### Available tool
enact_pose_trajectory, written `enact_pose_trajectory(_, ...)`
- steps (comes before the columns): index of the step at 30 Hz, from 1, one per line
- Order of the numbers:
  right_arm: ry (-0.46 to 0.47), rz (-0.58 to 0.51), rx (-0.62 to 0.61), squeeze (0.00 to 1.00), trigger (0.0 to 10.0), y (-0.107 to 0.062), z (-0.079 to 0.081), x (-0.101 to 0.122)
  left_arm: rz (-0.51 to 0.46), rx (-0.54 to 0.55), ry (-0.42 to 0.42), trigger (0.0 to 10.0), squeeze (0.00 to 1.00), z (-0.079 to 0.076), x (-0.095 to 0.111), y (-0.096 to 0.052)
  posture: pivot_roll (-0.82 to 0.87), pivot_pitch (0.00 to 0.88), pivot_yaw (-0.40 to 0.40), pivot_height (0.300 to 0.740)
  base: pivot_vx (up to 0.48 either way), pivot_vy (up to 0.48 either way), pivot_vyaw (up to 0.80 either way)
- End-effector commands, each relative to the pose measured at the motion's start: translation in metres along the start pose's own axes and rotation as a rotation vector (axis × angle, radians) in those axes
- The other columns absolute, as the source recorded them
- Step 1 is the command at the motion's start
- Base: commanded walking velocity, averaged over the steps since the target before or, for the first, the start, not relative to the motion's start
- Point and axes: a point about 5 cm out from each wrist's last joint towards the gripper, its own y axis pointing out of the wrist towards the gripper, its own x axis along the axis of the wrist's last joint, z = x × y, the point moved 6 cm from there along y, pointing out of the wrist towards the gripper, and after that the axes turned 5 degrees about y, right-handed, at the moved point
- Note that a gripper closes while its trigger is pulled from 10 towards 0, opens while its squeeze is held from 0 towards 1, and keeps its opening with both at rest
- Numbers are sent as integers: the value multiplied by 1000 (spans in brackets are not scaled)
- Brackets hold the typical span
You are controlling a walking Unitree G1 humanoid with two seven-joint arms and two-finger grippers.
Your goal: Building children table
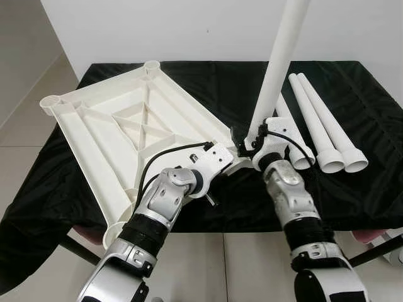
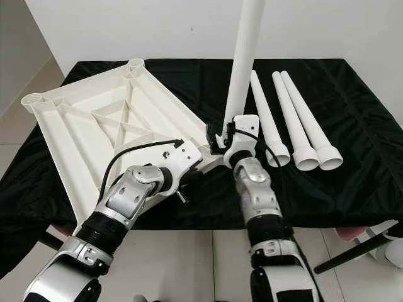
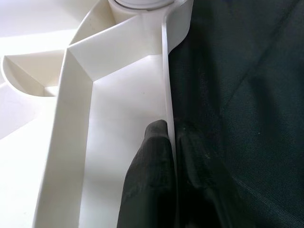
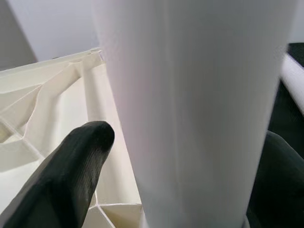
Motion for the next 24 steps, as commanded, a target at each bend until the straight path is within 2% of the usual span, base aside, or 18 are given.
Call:
enact_pose_trajectory(1, -16, 22, 55, 0, 10000, 2, -1, -1, 21, 86, -1, 10000, 0, 6, -7, 1, -106, 95, 43, 740, 0, 0, 0)
enact_pose_trajectory(7, -67, 41, 139, 0, 10000, 3, -4, 2, 19, 88, 0, 10000, 0, 5, -7, 1, -103, 89, 40, 740, 0, 0, 0)
enact_pose_trajectory(14, -84, 69, 205, 0, 10000, 3, -6, 3, 19, 88, 1, 10000, 0, 5, -7, 1, -101, 85, 41, 740, 0, 0, 0)
enact_pose_trajectory(16, -112, 110, 297, 0, 10000, 1, -8, 4, 19, 87, 1, 10000, 0, 5, -7, 1, -101, 77, 40, 740, 0, 0, 0)
enact_pose_trajectory(23, -129, 143, 373, 0, 10000, -2, -9, 4, 17, 86, 1, 10000, 0, 4, -6, 2, -101, 75, 40, 740, 0, 0, 0)
enact_pose_trajectory(24, -135, 151, 392, 0, 4980, -3, -10, 4, 17, 85, 2, 10000, 0, 4, -6, 2, -101, 75, 40, 740, 0, 0, 0)
